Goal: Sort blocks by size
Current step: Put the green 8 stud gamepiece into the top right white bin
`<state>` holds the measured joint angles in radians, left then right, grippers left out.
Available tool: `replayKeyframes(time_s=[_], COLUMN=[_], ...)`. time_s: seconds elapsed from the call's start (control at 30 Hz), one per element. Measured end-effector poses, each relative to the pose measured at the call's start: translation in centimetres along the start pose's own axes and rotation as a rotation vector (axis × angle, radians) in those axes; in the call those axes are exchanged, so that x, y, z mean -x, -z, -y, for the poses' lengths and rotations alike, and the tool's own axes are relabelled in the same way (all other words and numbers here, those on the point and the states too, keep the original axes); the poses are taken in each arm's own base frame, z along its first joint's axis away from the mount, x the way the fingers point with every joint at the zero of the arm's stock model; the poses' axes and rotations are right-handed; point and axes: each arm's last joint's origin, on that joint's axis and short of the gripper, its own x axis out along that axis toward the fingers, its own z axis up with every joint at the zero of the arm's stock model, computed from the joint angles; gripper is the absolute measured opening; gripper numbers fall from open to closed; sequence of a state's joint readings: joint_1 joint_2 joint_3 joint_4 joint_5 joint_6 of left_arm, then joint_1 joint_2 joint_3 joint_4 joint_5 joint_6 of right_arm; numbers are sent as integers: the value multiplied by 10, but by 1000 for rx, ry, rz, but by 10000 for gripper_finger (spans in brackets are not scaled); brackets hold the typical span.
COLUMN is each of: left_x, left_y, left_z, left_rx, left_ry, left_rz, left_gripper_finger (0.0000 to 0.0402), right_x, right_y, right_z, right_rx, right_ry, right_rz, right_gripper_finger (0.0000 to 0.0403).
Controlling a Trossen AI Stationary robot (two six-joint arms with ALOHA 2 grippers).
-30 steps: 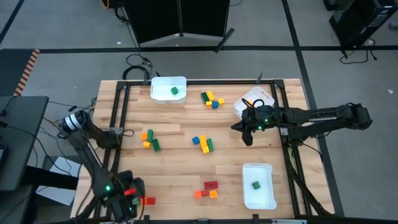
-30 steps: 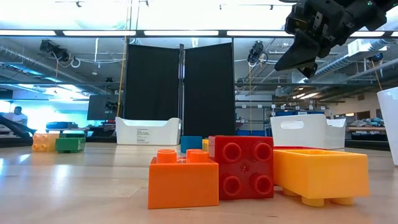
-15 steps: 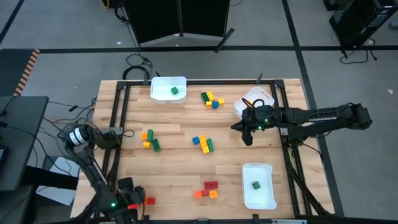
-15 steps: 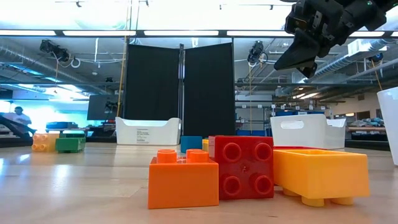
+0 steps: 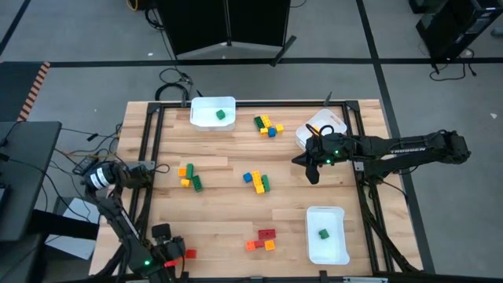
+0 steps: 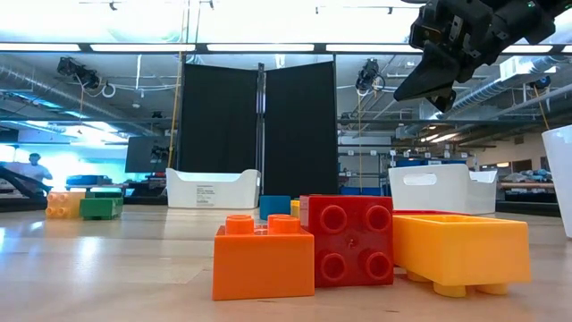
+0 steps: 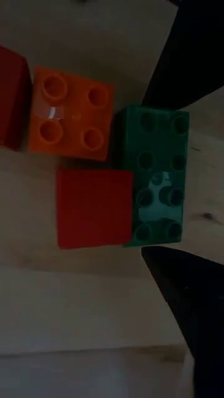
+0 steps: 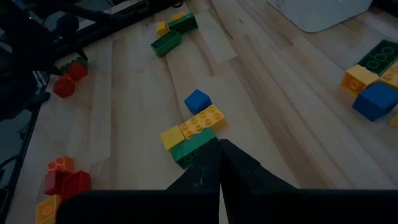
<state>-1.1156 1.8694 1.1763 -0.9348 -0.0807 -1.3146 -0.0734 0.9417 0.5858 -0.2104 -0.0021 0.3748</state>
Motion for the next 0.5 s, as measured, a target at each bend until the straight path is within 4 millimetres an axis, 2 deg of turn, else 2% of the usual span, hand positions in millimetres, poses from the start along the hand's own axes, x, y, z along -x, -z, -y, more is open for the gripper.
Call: replayKeyframes(time_s=[0.17,0.4,0.5], left_x=[-1,-1,-2], left_y=[0,0,0], left_z=[1,1,1], left_rx=[-1,0,0], left_ry=[0,4,4], left_rz=[0,-2,-13], left_gripper_finger=[362,305,301], right_x=[0,0,0], right_y=[0,0,0], right_z=[0,0,0], right_rx=[0,0,0], right_ry=[0,0,0], right_rz=[0,0,0], right_gripper_finger=[12,12,12])
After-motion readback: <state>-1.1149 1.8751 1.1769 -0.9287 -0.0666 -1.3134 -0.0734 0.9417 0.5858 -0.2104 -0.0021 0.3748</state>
